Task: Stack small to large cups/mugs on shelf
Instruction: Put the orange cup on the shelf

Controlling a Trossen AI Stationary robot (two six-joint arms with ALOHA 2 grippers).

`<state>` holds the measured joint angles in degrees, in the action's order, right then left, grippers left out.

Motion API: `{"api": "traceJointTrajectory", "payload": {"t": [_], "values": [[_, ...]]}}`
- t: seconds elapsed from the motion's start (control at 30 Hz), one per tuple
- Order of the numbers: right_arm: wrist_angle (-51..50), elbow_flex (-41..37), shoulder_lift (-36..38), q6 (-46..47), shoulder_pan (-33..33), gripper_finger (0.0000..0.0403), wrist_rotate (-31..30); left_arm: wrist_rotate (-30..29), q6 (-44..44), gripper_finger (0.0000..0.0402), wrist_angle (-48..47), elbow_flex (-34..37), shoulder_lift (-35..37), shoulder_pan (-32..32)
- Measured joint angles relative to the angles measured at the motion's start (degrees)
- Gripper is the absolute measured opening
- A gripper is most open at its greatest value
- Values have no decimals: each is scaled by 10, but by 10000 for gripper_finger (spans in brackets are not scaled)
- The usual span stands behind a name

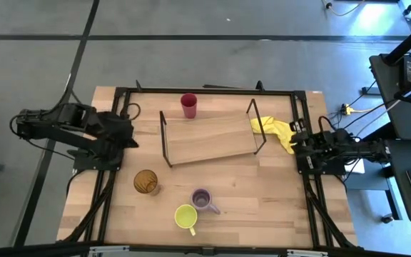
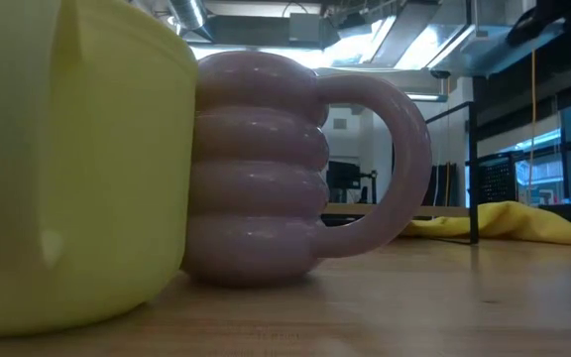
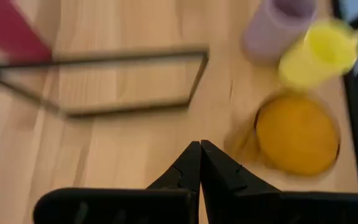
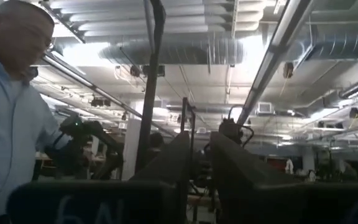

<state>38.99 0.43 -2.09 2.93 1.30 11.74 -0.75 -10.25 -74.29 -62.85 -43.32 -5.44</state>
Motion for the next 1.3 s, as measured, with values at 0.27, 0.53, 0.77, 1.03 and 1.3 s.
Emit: {"api": "traceJointTrajectory", "payload": {"t": [0.27, 0.53, 0.77, 1.03, 1.3], "values": [[-22, 0, 0, 13, 0, 67, -1, 53, -104, 54, -66, -95, -58, -28], [-22, 0, 0, 12, 0, 67, -1, 85, -200, 107, -96, -102, -120, -132], [-21, 0, 0, 11, 0, 67, -1, 15, -271, 123, -86, -102, -160, -224], [-21, 0, 0, 11, 0, 67, -1, -43, -338, 163, -47, -81, -229, -267], [-21, 0, 0, 11, 0, 67, -1, -132, -392, 188, -45, -81, -272, -268]]}}
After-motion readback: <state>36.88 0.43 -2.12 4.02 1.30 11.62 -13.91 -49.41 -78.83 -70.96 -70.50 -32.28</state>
